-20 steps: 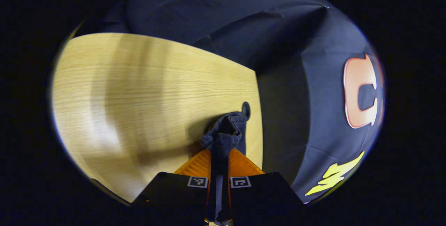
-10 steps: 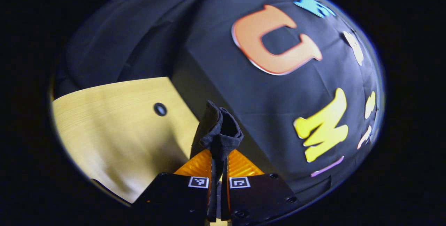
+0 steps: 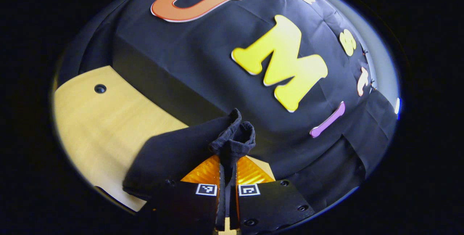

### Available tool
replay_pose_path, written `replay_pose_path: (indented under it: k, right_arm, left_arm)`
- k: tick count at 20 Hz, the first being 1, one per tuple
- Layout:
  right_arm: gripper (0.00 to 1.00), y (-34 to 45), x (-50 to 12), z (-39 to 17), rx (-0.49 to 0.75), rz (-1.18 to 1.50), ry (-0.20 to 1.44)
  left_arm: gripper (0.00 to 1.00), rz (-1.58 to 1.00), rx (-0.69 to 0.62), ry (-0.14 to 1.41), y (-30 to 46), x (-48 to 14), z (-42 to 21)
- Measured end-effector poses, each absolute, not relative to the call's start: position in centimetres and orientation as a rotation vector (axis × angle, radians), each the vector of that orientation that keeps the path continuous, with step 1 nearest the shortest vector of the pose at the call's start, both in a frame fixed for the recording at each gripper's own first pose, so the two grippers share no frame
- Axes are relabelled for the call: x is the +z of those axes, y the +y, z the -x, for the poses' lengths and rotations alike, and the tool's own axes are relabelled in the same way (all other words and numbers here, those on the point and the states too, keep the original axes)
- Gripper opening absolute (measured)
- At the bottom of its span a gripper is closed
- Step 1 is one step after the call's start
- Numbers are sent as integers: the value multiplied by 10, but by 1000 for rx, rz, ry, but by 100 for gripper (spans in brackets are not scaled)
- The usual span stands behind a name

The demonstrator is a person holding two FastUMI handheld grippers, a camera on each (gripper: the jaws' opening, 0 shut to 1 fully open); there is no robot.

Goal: Grasp the waist and the cuffs of the jeans and fold them to make the two legs overlap; first hold the waist and fold one-third of the jeans toward the cuffs, then hold the cuffs and fold the remaining one-third in the same direction to finish folding.

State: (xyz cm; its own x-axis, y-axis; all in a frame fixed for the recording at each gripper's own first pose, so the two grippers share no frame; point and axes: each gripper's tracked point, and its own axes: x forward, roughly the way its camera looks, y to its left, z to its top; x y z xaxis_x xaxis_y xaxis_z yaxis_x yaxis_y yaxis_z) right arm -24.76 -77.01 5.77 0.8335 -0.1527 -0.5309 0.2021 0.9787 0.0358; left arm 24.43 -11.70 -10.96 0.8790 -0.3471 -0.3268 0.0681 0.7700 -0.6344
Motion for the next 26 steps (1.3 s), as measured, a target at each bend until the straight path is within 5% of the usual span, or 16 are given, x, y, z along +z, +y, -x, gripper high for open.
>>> replay_pose_path:
  k: [9,11,12,13,18,19,21,22,23,26]
  right_arm:
    - [96,-807,41,253,-242,-119,609]
    - [96,-805,42,251,-244,-128,610]
    - [96,-805,41,251,-243,-137,611]
    - [96,-805,40,250,-243,-148,614]
    - [96,-802,39,248,-237,-177,619]
    - [96,-801,40,247,-232,-176,618]
    - [89,-800,41,246,-221,-184,609]
    - [89,-799,42,246,-216,-185,602]
    - [96,-799,42,245,-210,-184,595]
    - [89,-800,42,244,-199,-172,588]
  left_arm:
    - [16,651,-150,791,-175,-248,-219]
    - [24,708,-136,790,-174,-247,-218]
    - [40,720,-123,792,-176,-248,-219]
    - [44,719,-117,792,-176,-250,-219]
    - [46,661,-119,768,-175,-233,-214]
    - [35,649,-127,760,-178,-228,-214]
    - [54,618,-121,763,-177,-226,-212]
    - [40,602,-108,775,-174,-229,-211]
    - [67,582,-99,790,-173,-234,-209]
    - [68,556,-98,814,-170,-235,-205]
